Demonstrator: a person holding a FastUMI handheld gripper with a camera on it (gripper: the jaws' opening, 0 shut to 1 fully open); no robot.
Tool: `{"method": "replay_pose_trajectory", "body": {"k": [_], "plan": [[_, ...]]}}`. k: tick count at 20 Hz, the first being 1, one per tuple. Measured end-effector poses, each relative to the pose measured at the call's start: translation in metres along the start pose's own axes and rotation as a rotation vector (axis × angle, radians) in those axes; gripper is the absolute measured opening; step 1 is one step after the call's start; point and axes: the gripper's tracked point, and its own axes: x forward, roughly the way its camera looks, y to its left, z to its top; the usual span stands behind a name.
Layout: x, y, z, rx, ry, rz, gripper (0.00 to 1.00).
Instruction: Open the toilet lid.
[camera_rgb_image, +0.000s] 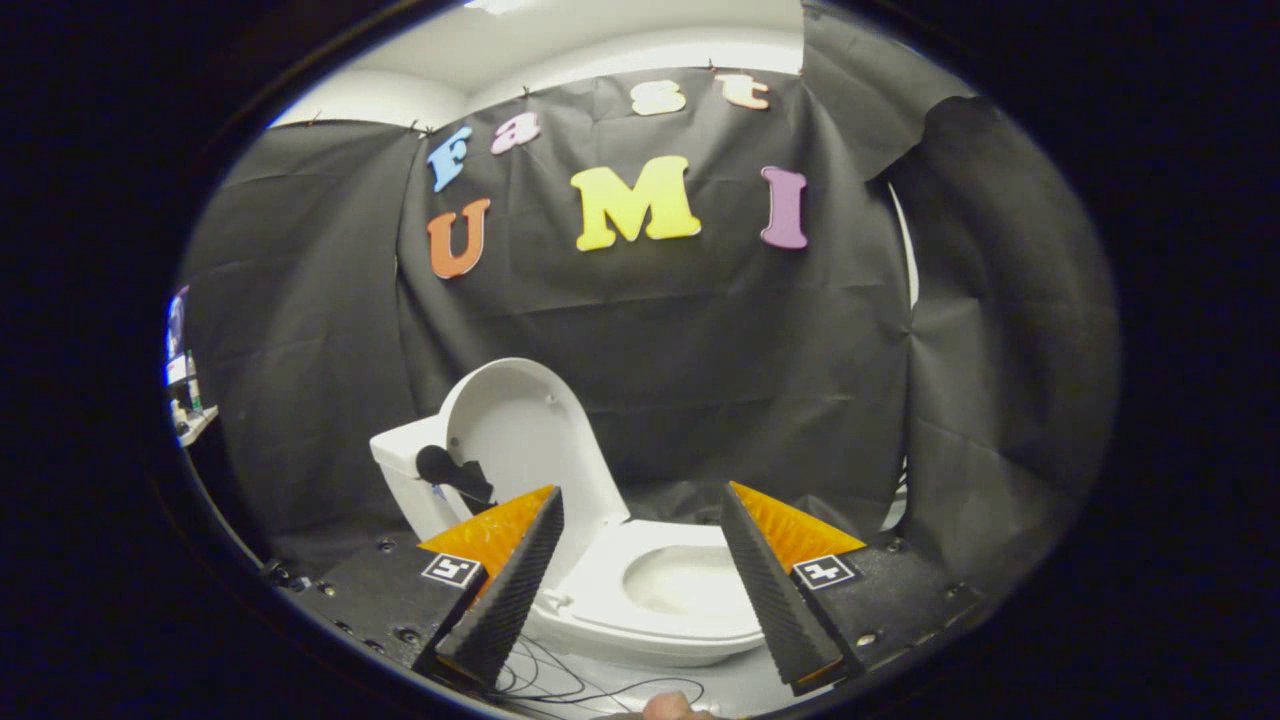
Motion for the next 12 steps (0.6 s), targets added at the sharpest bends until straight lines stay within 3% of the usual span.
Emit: {"method": "replay_pose_trajectory", "body": {"k": [6,12], "plan": [[-0.026,-0.019,0.004,-0.005,-0.094,0.019,0.99],[-0.052,-0.037,0.018,-0.046,-0.219,-0.016,0.99]]}}
